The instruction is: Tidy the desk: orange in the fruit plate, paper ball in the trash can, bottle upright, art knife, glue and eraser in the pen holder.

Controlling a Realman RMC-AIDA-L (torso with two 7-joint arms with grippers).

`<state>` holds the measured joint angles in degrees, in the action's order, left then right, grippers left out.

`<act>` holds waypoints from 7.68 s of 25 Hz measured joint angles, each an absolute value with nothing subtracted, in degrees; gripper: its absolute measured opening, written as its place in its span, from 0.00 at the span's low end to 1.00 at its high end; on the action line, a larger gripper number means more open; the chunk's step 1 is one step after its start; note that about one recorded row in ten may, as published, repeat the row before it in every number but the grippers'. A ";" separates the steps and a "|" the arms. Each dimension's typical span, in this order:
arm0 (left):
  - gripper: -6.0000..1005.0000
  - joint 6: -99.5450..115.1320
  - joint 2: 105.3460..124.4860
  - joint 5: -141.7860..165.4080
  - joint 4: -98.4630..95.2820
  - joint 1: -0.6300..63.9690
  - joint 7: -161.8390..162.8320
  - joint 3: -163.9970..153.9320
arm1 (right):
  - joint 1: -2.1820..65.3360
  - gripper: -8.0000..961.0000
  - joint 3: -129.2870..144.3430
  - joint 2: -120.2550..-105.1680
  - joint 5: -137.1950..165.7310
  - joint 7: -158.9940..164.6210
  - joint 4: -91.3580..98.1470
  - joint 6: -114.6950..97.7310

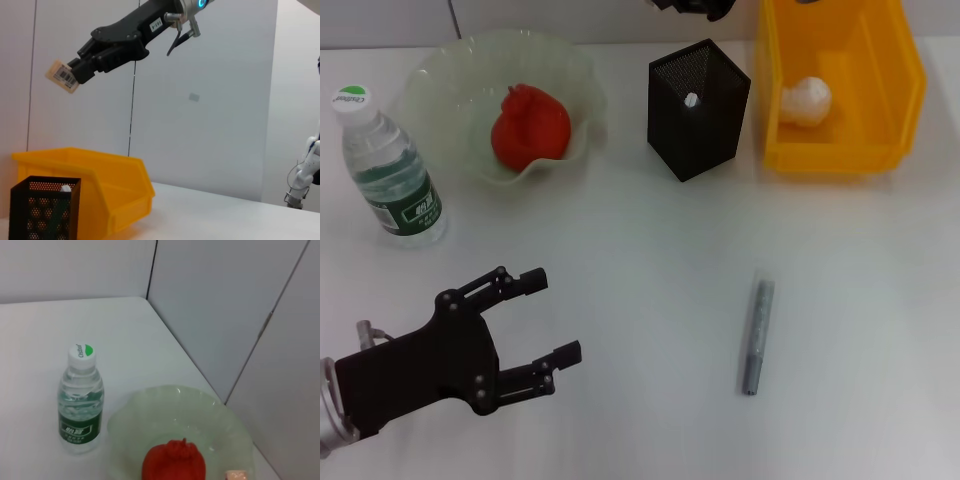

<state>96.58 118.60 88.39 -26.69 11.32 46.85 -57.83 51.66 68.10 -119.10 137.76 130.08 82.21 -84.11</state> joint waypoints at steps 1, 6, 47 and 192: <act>0.84 96.51 118.61 88.38 -26.67 11.34 46.85 -57.83 | 51.59 0.13 68.14 -119.09 137.77 130.07 82.10 -84.10; 0.84 96.38 118.64 88.34 -26.60 11.39 46.84 -57.83 | 52.24 0.13 68.39 -119.09 137.81 130.07 79.60 -83.57; 0.84 96.43 118.82 88.11 -25.80 13.01 47.24 -59.32 | 57.94 0.20 65.45 -118.71 150.92 131.60 53.94 -66.55; 0.84 93.73 118.74 88.48 -25.31 15.91 46.05 -62.23 | 49.13 0.19 97.81 -119.88 146.80 169.44 57.28 -85.78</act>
